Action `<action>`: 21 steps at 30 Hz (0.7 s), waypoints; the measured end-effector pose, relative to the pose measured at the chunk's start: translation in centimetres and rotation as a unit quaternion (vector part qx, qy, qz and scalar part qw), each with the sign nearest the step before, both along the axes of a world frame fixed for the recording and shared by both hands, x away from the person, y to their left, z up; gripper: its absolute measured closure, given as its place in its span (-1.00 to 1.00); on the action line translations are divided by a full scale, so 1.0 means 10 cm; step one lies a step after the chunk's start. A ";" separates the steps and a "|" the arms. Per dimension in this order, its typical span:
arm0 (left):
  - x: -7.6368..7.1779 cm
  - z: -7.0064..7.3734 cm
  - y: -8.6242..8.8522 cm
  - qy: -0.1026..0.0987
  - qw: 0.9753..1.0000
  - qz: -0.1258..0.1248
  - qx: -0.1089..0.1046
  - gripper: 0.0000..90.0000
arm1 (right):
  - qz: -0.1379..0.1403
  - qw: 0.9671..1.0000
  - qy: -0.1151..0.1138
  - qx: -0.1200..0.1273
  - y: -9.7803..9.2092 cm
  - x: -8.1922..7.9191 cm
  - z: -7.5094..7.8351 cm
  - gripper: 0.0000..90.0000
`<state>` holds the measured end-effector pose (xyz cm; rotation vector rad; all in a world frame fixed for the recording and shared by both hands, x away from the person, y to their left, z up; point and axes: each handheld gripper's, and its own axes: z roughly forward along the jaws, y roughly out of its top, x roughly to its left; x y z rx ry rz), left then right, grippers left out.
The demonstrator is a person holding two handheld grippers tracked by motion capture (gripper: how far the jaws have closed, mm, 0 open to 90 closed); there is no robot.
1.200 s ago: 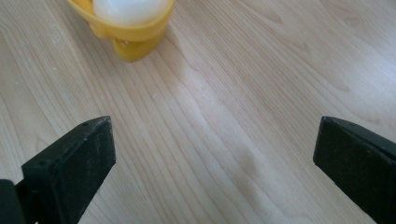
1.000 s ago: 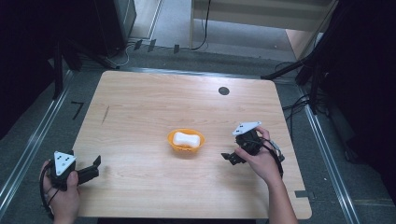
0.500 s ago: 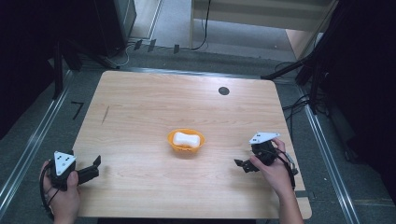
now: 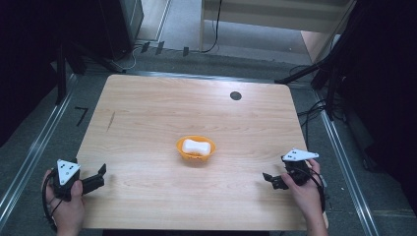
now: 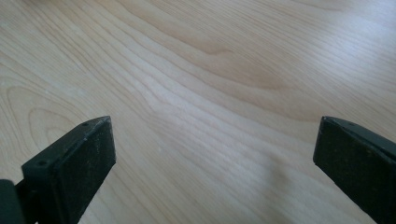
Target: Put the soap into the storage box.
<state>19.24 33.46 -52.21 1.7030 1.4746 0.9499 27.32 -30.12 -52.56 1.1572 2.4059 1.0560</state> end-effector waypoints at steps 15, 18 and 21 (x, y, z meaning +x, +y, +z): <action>0.00 0.00 0.00 -0.001 1.000 0.001 -0.001 -0.85 | -0.054 0.998 -0.022 0.017 -0.37 -0.33 -0.04 -1.00; -0.01 0.00 0.00 -0.002 1.000 0.000 0.000 -0.85 | -0.061 0.998 -0.021 0.023 -0.44 -0.40 -0.06 -1.00; -0.01 0.00 0.00 -0.005 1.000 0.000 0.000 -0.85 | -0.077 0.996 -0.026 0.034 -0.56 -0.51 -0.09 -1.00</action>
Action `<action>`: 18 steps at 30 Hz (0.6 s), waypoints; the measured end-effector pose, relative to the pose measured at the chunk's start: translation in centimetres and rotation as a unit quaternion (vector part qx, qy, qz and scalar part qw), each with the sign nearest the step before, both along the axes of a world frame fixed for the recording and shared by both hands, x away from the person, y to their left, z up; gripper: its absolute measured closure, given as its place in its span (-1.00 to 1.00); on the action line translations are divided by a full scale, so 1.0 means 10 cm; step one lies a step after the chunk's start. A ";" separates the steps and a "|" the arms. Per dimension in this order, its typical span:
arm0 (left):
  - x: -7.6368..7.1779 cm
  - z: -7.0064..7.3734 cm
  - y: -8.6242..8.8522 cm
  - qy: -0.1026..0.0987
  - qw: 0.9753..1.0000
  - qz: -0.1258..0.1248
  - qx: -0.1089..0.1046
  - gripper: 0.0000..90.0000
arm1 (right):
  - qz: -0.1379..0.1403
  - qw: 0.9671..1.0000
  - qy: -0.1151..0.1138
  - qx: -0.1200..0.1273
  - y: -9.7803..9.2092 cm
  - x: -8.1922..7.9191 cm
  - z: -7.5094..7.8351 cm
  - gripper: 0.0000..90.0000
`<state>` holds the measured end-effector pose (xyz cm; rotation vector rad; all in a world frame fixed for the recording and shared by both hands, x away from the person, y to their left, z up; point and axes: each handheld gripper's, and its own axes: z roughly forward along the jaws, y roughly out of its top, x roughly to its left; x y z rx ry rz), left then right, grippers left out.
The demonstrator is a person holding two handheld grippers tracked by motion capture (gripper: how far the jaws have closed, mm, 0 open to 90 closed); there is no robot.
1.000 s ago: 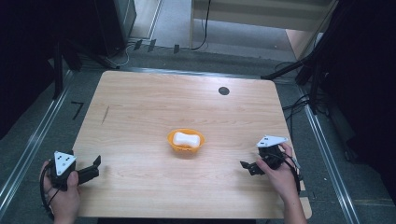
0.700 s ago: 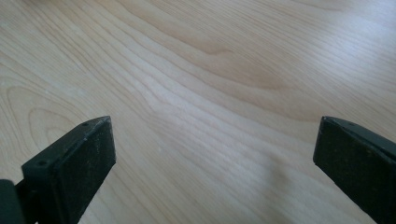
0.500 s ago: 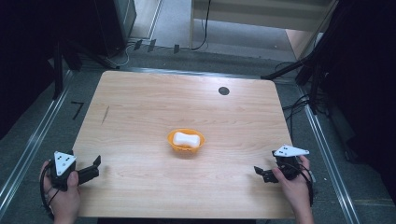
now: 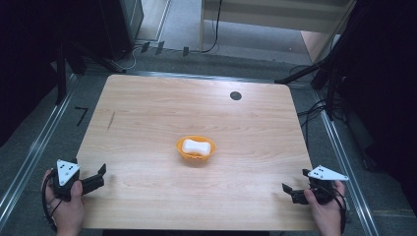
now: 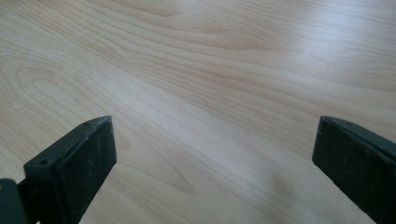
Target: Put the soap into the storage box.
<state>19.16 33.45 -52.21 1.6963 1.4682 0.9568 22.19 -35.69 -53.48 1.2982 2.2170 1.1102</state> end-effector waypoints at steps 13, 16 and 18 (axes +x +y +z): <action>0.00 0.00 0.02 -0.001 1.000 0.002 -0.013 -0.85 | -0.031 0.999 -0.008 0.012 -0.15 -0.21 -0.10 -1.00; 0.00 0.00 0.02 0.001 1.000 0.002 -0.011 -0.85 | -0.035 0.999 -0.007 0.013 -0.15 -0.19 -0.12 -1.00; 0.00 0.00 0.02 0.003 1.000 0.001 -0.011 -0.85 | -0.035 0.999 -0.006 0.012 -0.12 -0.18 -0.12 -1.00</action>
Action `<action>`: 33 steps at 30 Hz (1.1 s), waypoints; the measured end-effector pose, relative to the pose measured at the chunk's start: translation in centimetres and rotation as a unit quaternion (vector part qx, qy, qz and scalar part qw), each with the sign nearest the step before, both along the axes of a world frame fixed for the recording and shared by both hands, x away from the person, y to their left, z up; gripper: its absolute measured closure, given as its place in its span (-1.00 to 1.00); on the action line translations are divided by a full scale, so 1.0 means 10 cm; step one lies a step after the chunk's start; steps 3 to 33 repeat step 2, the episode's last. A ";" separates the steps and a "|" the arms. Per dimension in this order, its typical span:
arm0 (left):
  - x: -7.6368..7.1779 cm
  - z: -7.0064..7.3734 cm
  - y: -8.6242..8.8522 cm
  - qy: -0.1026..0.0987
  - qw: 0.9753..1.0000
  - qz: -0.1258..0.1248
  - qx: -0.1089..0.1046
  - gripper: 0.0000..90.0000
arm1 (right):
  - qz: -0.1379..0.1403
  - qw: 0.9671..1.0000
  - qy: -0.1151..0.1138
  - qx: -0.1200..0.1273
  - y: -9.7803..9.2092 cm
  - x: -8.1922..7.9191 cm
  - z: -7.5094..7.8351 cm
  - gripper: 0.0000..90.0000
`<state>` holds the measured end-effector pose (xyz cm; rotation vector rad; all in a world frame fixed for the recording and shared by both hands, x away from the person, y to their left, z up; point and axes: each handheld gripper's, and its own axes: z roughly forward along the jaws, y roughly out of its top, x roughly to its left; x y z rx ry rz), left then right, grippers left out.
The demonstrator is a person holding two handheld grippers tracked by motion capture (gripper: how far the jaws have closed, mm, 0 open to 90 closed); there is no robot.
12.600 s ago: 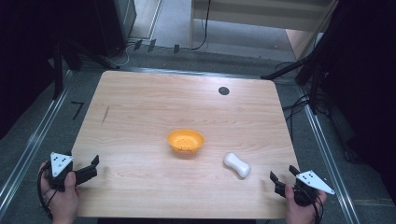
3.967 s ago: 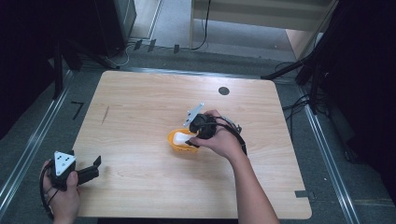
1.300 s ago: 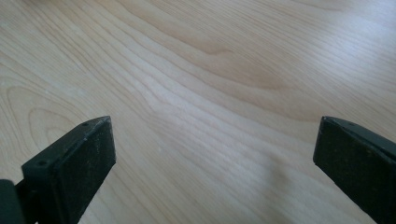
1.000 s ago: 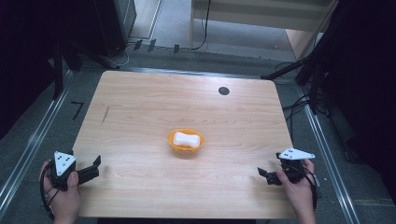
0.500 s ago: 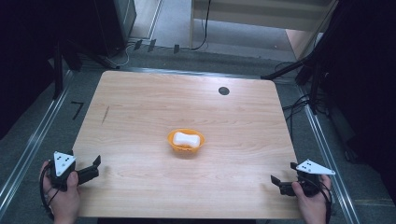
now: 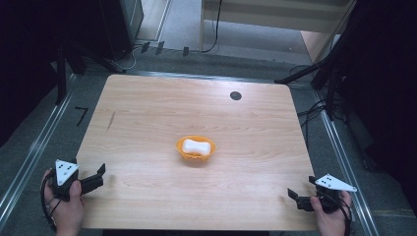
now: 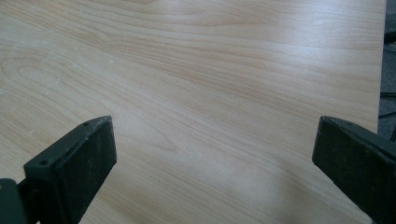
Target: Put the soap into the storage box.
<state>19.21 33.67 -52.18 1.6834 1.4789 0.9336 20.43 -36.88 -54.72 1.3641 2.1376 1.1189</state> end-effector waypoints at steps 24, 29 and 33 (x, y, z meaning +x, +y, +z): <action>0.01 0.00 0.00 0.003 1.000 -0.002 0.000 -0.85 | -0.001 1.000 0.000 -0.003 0.01 0.01 0.00 -1.00; 0.01 0.00 0.00 0.003 1.000 -0.002 0.000 -0.85 | -0.001 1.000 0.000 -0.003 0.01 0.01 0.00 -1.00; 0.01 0.00 0.00 0.003 1.000 -0.002 0.000 -0.85 | -0.001 1.000 0.000 -0.003 0.01 0.01 0.00 -1.00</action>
